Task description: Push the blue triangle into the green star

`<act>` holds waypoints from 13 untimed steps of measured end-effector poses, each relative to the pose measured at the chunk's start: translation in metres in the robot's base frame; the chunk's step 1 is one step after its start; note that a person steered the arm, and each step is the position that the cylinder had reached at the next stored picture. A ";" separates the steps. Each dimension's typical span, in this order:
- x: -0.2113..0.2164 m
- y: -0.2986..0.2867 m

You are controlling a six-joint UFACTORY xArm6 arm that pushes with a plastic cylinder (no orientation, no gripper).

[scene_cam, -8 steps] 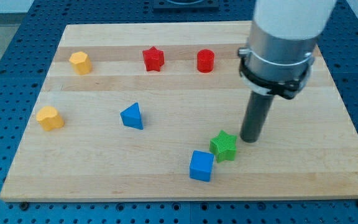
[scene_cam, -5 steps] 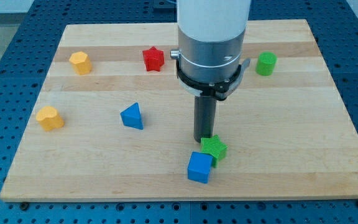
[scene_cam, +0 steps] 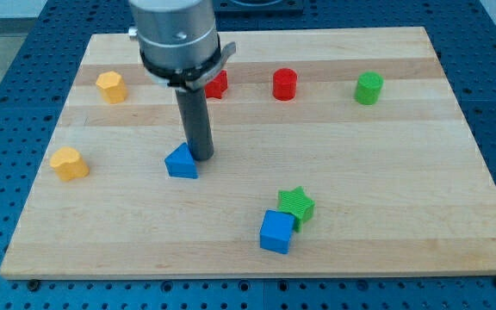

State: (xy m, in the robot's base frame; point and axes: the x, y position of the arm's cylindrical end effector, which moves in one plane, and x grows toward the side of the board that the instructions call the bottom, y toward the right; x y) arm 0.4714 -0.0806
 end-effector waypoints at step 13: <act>0.053 -0.021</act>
State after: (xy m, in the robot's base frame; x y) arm 0.5246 -0.1017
